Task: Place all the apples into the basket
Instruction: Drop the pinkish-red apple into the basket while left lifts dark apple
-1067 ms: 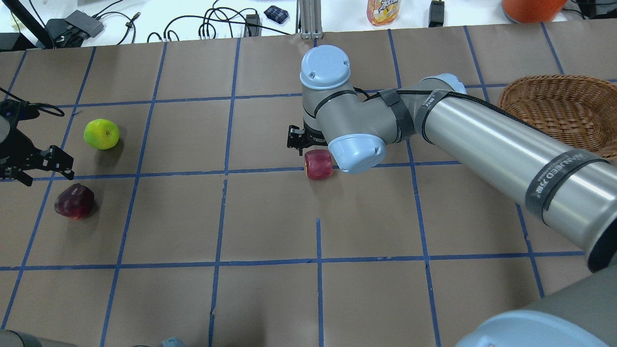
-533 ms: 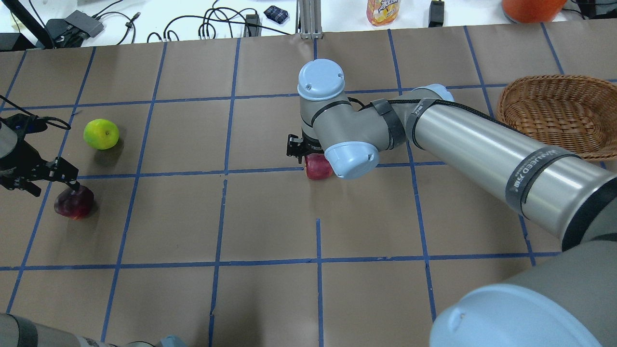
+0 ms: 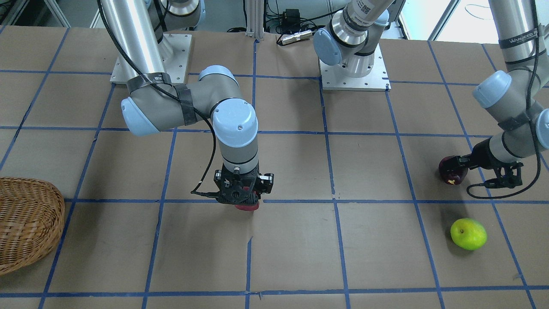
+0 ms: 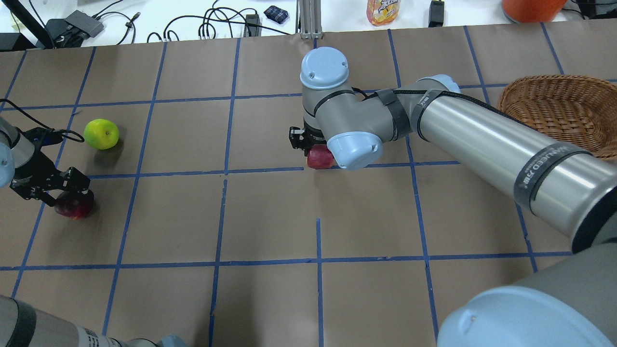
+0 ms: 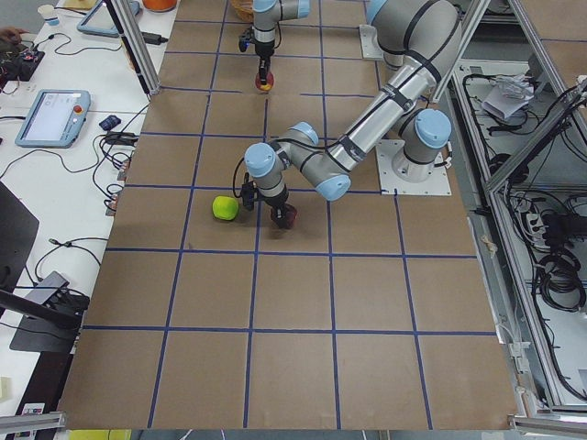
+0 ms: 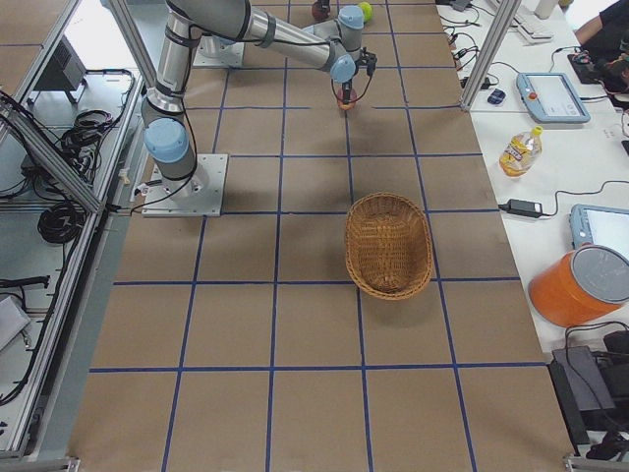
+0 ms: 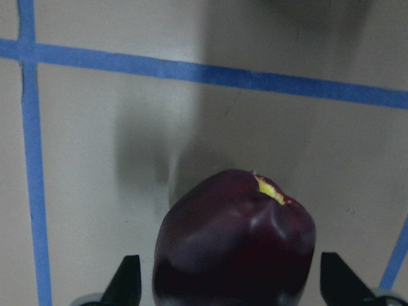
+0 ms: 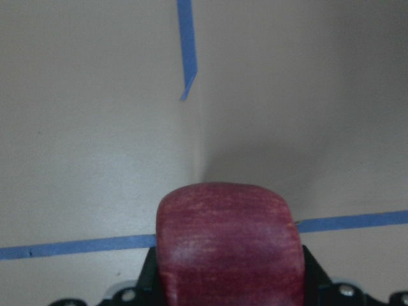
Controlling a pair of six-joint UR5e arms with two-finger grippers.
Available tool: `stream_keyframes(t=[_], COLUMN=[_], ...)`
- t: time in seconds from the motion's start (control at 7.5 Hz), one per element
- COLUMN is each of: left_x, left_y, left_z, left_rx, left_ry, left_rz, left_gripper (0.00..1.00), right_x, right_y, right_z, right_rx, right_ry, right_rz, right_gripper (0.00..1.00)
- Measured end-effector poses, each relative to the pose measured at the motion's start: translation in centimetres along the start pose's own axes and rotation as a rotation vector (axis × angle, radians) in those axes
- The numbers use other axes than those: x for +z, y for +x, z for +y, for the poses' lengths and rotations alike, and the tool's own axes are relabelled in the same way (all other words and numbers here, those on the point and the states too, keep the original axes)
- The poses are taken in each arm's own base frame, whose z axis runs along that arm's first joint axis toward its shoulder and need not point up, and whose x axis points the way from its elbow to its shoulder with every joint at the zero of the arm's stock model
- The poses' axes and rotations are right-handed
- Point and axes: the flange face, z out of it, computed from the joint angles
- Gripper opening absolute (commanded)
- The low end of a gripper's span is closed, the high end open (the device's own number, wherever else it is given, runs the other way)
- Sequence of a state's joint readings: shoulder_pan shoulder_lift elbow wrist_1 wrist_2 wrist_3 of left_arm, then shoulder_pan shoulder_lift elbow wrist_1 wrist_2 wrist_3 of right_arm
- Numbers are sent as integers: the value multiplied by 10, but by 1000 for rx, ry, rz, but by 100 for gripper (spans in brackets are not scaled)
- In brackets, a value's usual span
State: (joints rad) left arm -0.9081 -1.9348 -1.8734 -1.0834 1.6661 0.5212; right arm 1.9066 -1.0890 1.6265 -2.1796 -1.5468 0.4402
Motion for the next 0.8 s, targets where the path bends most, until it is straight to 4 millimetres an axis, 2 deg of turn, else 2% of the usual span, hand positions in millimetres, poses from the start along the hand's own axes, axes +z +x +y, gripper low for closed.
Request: stream_keyframes(t=[0.13, 0.27, 0.4, 0.53, 0.67, 0.8], left_x=[2, 3, 6, 10, 12, 10], left_y=[0, 0, 1, 3, 6, 6], left_z=[0, 0, 1, 4, 8, 9], left_rx=[-1, 0, 6, 14, 20, 22], left_ry=[-4, -7, -13, -22, -25, -22], left_rz=[3, 4, 7, 11, 12, 9], left_gripper=[100, 100, 95, 57, 26, 8], right_x=[-20, -37, -51, -64, -74, -82], right_y=[30, 77, 138, 201, 263, 315], right_z=[-19, -41, -67, -89, -106, -117], right_rx=[2, 6, 10, -1, -44, -124], right_ry=[3, -15, -47, -80, -109, -122], right_rz=[7, 19, 28, 32, 38, 52], right_gripper=[45, 45, 44, 44, 47, 49])
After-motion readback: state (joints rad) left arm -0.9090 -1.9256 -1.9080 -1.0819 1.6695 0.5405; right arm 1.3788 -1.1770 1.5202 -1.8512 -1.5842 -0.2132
